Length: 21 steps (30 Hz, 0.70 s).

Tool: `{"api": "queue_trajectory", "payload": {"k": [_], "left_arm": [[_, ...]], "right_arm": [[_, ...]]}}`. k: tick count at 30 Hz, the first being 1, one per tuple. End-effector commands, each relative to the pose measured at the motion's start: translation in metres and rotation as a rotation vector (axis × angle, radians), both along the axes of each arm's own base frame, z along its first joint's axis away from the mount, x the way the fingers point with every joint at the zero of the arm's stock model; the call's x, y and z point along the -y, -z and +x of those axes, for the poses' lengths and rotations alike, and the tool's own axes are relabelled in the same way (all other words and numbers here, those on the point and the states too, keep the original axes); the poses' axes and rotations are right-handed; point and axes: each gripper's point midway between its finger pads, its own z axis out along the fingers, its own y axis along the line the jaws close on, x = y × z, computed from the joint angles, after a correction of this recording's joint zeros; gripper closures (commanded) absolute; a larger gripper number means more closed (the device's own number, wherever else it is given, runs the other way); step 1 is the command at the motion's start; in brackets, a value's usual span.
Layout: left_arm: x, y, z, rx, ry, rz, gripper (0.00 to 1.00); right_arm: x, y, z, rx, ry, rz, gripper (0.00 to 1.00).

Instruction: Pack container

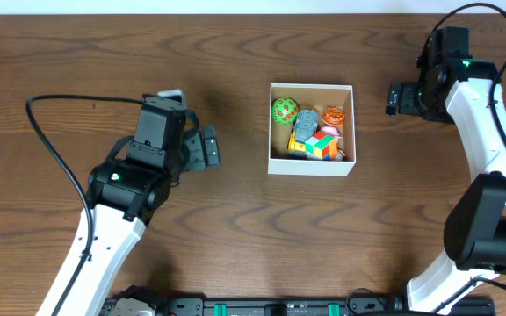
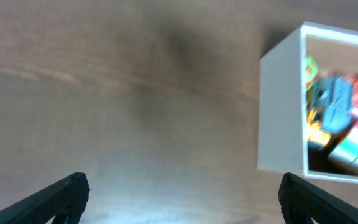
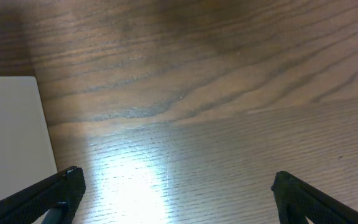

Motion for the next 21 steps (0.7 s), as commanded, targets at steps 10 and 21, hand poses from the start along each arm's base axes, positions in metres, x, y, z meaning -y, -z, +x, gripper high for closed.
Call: {"api": "queue_trajectory", "payload": {"k": [10, 21], "left_arm": [[-0.009, 0.010, -0.015, -0.076, 0.003, 0.047, 0.02], [-0.007, 0.014, -0.018, -0.081, 0.063, 0.087, 0.02]], "right_arm": [[-0.001, -0.006, 0.000, 0.012, -0.014, -0.011, 0.01], [-0.001, -0.006, 0.000, 0.012, -0.014, -0.011, 0.01]]}}
